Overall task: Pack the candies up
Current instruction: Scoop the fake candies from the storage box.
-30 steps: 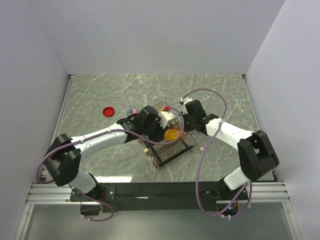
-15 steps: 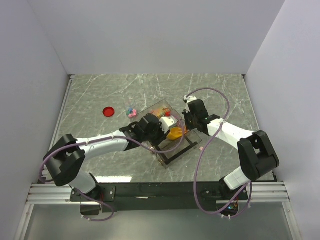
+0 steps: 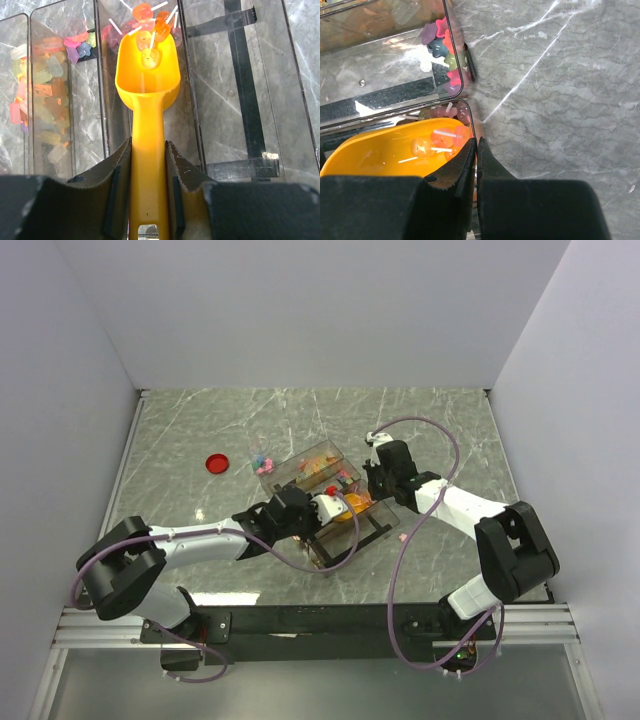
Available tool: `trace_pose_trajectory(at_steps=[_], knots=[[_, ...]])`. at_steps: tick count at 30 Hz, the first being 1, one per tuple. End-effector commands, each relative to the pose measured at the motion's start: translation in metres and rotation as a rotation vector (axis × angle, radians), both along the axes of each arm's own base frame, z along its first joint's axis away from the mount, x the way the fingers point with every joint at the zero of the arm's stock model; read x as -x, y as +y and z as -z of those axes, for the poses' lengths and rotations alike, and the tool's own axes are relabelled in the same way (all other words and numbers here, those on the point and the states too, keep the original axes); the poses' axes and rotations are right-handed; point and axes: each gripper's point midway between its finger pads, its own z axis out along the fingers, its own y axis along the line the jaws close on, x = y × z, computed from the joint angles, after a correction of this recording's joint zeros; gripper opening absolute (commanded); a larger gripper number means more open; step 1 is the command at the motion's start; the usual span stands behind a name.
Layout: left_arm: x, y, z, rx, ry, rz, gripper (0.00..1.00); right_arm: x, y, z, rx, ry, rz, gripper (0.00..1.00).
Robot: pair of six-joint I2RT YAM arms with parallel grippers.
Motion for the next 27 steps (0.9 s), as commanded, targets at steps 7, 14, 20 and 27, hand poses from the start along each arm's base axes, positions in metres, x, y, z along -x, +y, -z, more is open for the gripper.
trace_pose_trajectory(at_steps=[7,14,20,27], knots=[[0.03,-0.052,-0.047,0.335,0.169,0.114,0.01,0.048,0.053,0.008,-0.26,0.201,-0.129,0.0],[0.02,-0.034,-0.047,0.441,0.319,-0.014,0.01,0.049,0.042,0.014,-0.241,0.231,-0.091,0.0],[0.016,-0.017,-0.052,0.506,0.352,-0.039,0.01,0.049,0.038,0.017,-0.225,0.24,-0.084,0.0],[0.017,-0.028,-0.051,0.423,0.235,0.068,0.01,0.049,0.044,0.015,-0.243,0.233,-0.118,0.0]])
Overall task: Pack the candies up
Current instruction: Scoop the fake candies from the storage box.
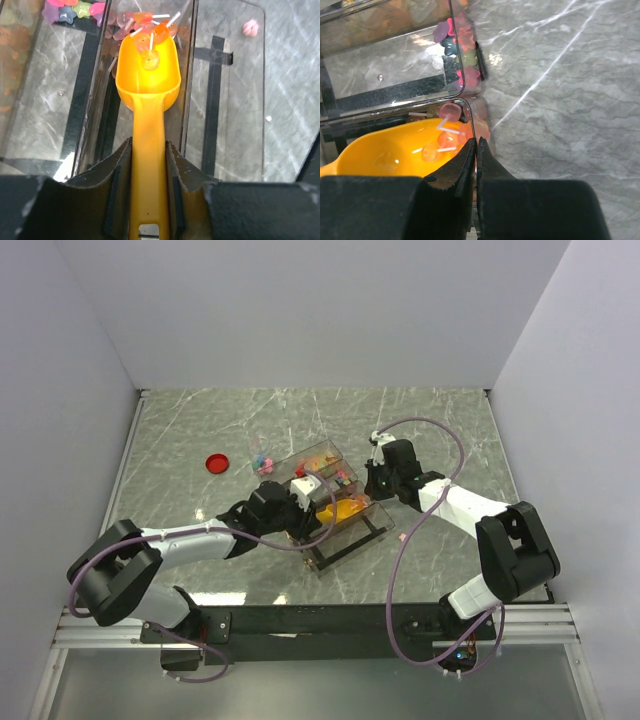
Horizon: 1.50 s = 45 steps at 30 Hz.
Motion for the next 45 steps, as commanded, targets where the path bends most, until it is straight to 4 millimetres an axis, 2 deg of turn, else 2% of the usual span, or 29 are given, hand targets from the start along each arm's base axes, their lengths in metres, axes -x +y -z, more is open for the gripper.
trace_pose_trajectory(at_steps=[1,4,8,12,14,17,18,19,21,24,25,29,32,34,35,39,41,45], knots=[[0.01,-0.045,-0.055,0.133,-0.18,0.207,0.01,0.042,0.037,0.015,-0.127,0.163,-0.128,0.0],[0.012,-0.058,-0.056,0.059,-0.284,0.28,0.01,0.042,0.039,0.013,-0.125,0.152,-0.152,0.0],[0.022,-0.074,-0.044,-0.059,-0.383,0.382,0.01,0.042,0.044,0.012,-0.125,0.149,-0.173,0.0],[0.024,-0.085,-0.047,-0.039,-0.404,0.399,0.01,0.042,0.049,0.014,-0.131,0.16,-0.183,0.0],[0.029,-0.084,-0.047,-0.007,-0.407,0.4,0.01,0.044,0.051,0.015,-0.138,0.16,-0.189,0.0],[0.031,-0.08,-0.062,0.087,-0.462,0.358,0.01,0.043,0.05,0.017,-0.136,0.168,-0.188,0.0],[0.028,-0.079,-0.081,0.143,-0.511,0.323,0.01,0.042,0.05,0.017,-0.137,0.17,-0.183,0.0],[0.031,-0.072,-0.076,0.155,-0.51,0.307,0.01,0.043,0.05,0.017,-0.15,0.183,-0.184,0.0],[0.032,-0.065,-0.086,0.218,-0.498,0.258,0.01,0.041,0.048,0.019,-0.184,0.212,-0.156,0.0],[0.035,-0.05,-0.086,0.297,-0.463,0.209,0.01,0.041,0.046,0.018,-0.237,0.24,-0.139,0.0],[0.035,-0.047,-0.091,0.339,-0.44,0.189,0.01,0.041,0.045,0.018,-0.239,0.244,-0.135,0.0],[0.03,-0.041,-0.086,0.339,-0.38,0.159,0.01,0.041,0.041,0.019,-0.223,0.251,-0.124,0.0],[0.028,-0.035,-0.09,0.394,-0.338,0.149,0.01,0.042,0.039,0.023,-0.21,0.267,-0.114,0.0],[0.024,-0.037,-0.083,0.354,-0.322,0.148,0.01,0.042,0.037,0.025,-0.197,0.273,-0.108,0.0],[0.022,-0.037,-0.072,0.309,-0.293,0.144,0.01,0.043,0.036,0.027,-0.186,0.274,-0.109,0.0],[0.015,-0.044,-0.063,0.247,-0.289,0.163,0.01,0.039,0.032,0.026,-0.16,0.256,-0.108,0.0],[0.015,-0.046,-0.057,0.219,-0.291,0.18,0.01,0.04,0.033,0.025,-0.159,0.254,-0.115,0.0],[0.016,-0.056,-0.034,0.162,-0.266,0.228,0.02,0.04,0.036,0.025,-0.161,0.251,-0.128,0.0]])
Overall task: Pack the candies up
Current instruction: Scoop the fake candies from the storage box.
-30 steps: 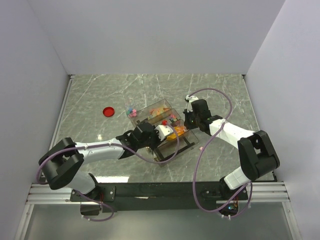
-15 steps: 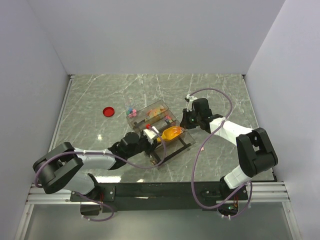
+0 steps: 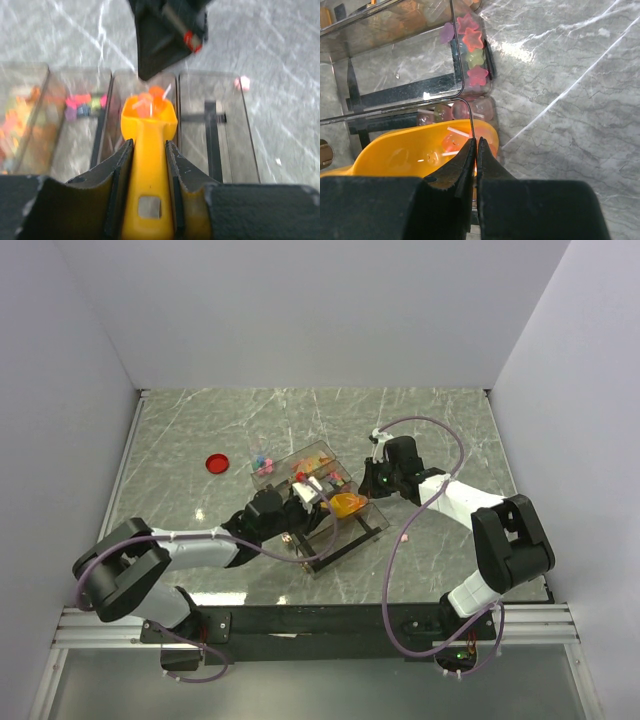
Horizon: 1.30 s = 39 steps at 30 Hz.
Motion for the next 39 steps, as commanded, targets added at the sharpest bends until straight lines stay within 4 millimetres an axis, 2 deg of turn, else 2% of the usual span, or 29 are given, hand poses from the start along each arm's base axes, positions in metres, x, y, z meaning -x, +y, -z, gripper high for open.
trace_pose_trajectory(at_steps=[1,4,10,14,18,24,26,31,33,34,39], knots=[[0.032,-0.038,0.005,-0.004,0.02,0.227,0.03,0.039,0.021,0.024,-0.027,0.175,-0.09,0.0],[0.035,-0.043,0.022,-0.08,0.014,0.27,0.04,0.04,0.021,0.026,-0.019,0.171,-0.095,0.0],[0.039,-0.05,0.045,-0.158,0.054,0.321,0.1,0.039,0.02,0.03,-0.006,0.179,-0.097,0.0],[0.044,-0.042,0.056,-0.201,0.098,0.317,0.12,0.042,0.017,0.031,0.0,0.18,-0.097,0.0],[0.049,-0.026,0.071,-0.284,0.166,0.29,0.13,0.043,0.018,0.031,0.0,0.19,-0.099,0.0],[0.05,-0.013,0.072,-0.374,0.235,0.246,0.16,0.043,0.017,0.028,0.002,0.204,-0.095,0.0],[0.056,-0.004,0.08,-0.425,0.292,0.241,0.18,0.044,0.018,0.028,0.005,0.211,-0.099,0.0],[0.066,-0.005,0.075,-0.422,0.353,0.241,0.25,0.048,0.018,0.03,0.018,0.239,-0.101,0.0],[0.064,-0.007,0.074,-0.418,0.365,0.232,0.27,0.049,0.018,0.03,0.024,0.244,-0.105,0.0],[0.069,-0.004,0.078,-0.429,0.413,0.222,0.29,0.05,0.017,0.03,0.027,0.243,-0.106,0.0],[0.072,-0.002,0.08,-0.451,0.481,0.172,0.34,0.051,0.014,0.03,0.05,0.25,-0.102,0.0]])
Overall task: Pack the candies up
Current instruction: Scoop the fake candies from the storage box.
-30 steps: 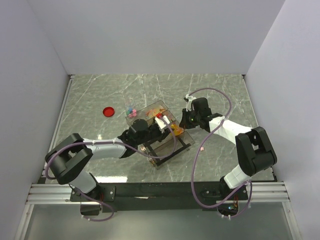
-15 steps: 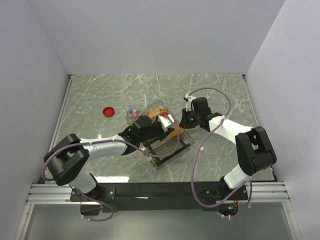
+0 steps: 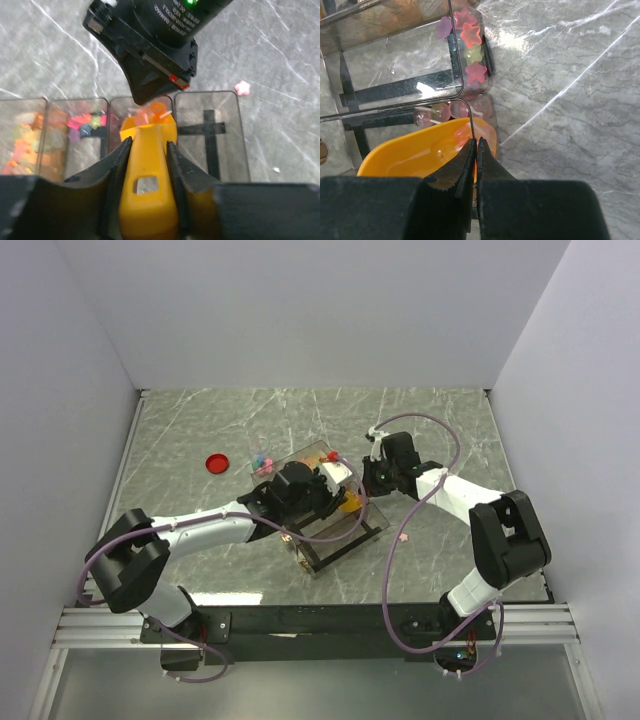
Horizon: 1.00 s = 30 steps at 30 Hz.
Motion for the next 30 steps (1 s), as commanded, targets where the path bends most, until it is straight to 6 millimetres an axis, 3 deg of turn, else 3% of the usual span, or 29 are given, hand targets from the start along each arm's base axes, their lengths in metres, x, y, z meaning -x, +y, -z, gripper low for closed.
trace_pose_trajectory(at_steps=[1,3,7,10,18,20,21,26,27,30], knots=[[0.092,0.036,0.108,-0.29,0.481,0.059,0.37,0.052,0.015,0.03,0.007,0.212,-0.077,0.0],[0.091,0.038,0.107,-0.303,0.493,0.032,0.4,0.053,0.015,0.03,0.016,0.214,-0.082,0.0],[0.1,0.045,0.109,-0.313,0.551,-0.009,0.57,0.057,0.016,0.032,0.03,0.22,-0.09,0.0],[0.099,0.048,0.11,-0.297,0.548,-0.041,0.63,0.057,0.017,0.032,0.024,0.217,-0.09,0.0],[0.086,0.043,0.113,-0.288,0.551,-0.122,0.62,0.057,0.018,0.029,0.025,0.208,-0.09,0.0],[0.087,0.042,0.102,-0.245,0.548,-0.128,0.67,0.057,0.017,0.028,0.029,0.207,-0.091,0.0],[0.086,0.04,0.095,-0.21,0.545,-0.132,0.76,0.057,0.016,0.027,0.031,0.201,-0.088,0.0],[0.087,0.048,0.059,-0.107,0.477,-0.142,0.88,0.054,0.016,0.026,0.035,0.194,-0.084,0.0],[0.085,0.05,0.055,-0.099,0.46,-0.152,0.98,0.053,0.017,0.025,0.034,0.192,-0.083,0.0],[0.086,0.055,0.046,-0.074,0.434,-0.15,1.0,0.051,0.017,0.025,0.036,0.189,-0.078,0.0]])
